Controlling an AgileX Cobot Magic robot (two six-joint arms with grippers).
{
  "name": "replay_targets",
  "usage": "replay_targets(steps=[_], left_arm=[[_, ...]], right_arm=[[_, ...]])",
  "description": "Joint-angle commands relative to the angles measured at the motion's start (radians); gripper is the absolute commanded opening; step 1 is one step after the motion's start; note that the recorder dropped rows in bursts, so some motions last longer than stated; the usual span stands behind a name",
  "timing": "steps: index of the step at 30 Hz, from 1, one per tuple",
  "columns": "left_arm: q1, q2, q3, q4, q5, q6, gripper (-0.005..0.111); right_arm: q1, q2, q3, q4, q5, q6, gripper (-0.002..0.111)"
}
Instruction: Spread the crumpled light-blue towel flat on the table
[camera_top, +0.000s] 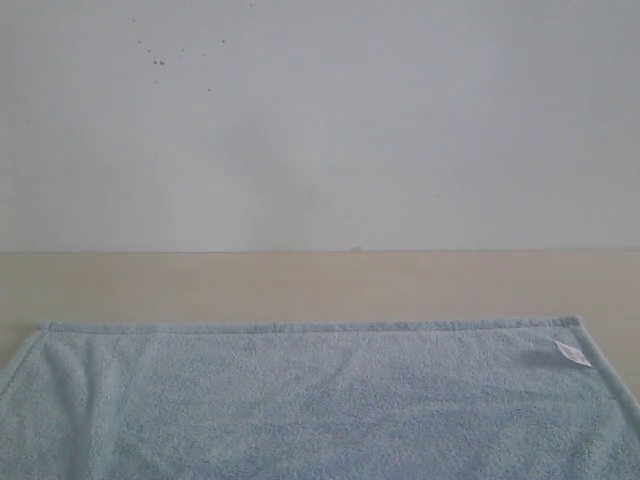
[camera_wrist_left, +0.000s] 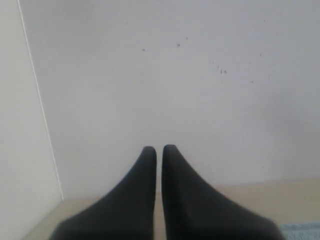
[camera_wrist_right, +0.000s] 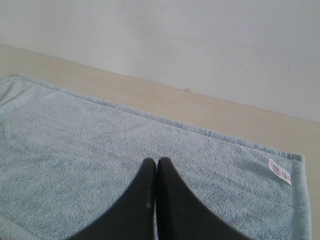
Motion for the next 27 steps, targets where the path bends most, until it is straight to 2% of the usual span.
replay_targets(steps=[1,8,13,21,27], left_arm=[[-0.002,-0.004,0.004,-0.051,0.142,0.050,0.004],[-0.002,-0.004,0.004,-0.051,0.259,0.050,0.004],[-0.009,-0.004,0.004,-0.046,0.286,0.050,0.004],[-0.134,-0.004,0.004,0.023,0.208,0.034,0.004],[-0.168,-0.004,0.004,0.072,0.208,-0.044,0.004]], right_arm=[[0.002,-0.006,0.000,0.002,-0.012,-0.002,0.000],[0.002,-0.006,0.000,0.002,-0.012,-0.002,0.000],[0.002,-0.006,0.000,0.002,-0.012,-0.002,0.000],[0.002,-0.006,0.000,0.002,-0.012,-0.002,0.000],[0.002,-0.006,0.000,0.002,-0.012,-0.002,0.000]])
